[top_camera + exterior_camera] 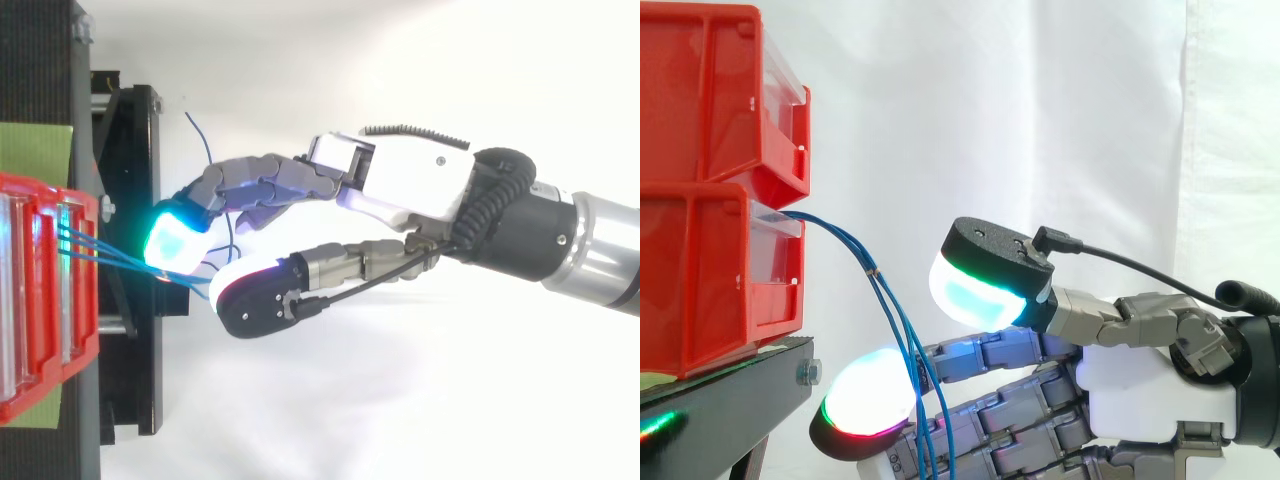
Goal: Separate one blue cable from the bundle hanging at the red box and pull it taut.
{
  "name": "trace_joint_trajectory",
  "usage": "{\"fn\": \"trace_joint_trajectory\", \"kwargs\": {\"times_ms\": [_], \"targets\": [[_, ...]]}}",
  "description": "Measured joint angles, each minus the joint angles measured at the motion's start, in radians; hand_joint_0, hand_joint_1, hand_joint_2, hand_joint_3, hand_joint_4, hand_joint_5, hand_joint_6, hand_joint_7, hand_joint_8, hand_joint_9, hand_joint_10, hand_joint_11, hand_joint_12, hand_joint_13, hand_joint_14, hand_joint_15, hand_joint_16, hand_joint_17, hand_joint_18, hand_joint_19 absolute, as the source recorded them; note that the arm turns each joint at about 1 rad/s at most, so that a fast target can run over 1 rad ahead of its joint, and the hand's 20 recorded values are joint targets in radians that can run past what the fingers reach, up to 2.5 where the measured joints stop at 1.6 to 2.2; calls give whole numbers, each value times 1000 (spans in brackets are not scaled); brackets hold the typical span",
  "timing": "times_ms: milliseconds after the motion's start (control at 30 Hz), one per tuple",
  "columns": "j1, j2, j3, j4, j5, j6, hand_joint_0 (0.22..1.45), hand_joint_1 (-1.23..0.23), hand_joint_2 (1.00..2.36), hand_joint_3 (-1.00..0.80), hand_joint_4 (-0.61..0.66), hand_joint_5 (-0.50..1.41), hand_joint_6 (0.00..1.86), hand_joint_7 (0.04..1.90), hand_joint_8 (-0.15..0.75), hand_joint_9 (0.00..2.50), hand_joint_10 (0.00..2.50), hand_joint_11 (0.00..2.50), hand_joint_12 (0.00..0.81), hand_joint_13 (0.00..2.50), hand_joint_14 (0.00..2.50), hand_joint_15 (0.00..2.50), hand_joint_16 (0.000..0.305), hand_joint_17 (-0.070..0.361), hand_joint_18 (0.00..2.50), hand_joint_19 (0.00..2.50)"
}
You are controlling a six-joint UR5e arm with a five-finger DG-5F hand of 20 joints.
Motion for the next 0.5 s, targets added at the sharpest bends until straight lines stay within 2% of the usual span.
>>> {"fn": "trace_joint_trajectory", "kwargs": {"times_ms": [233, 500], "targets": [[9, 0, 0, 21, -9, 18, 533, -537, 1000, -500, 278, -196, 503, 853, 281, 591, 10, 314, 346, 461, 8, 222, 50, 112, 557, 518], [12, 0, 0, 17, -27, 176, 549, -551, 1000, -500, 279, -193, 503, 850, 280, 598, 10, 318, 342, 465, 8, 222, 49, 110, 561, 519]]}}
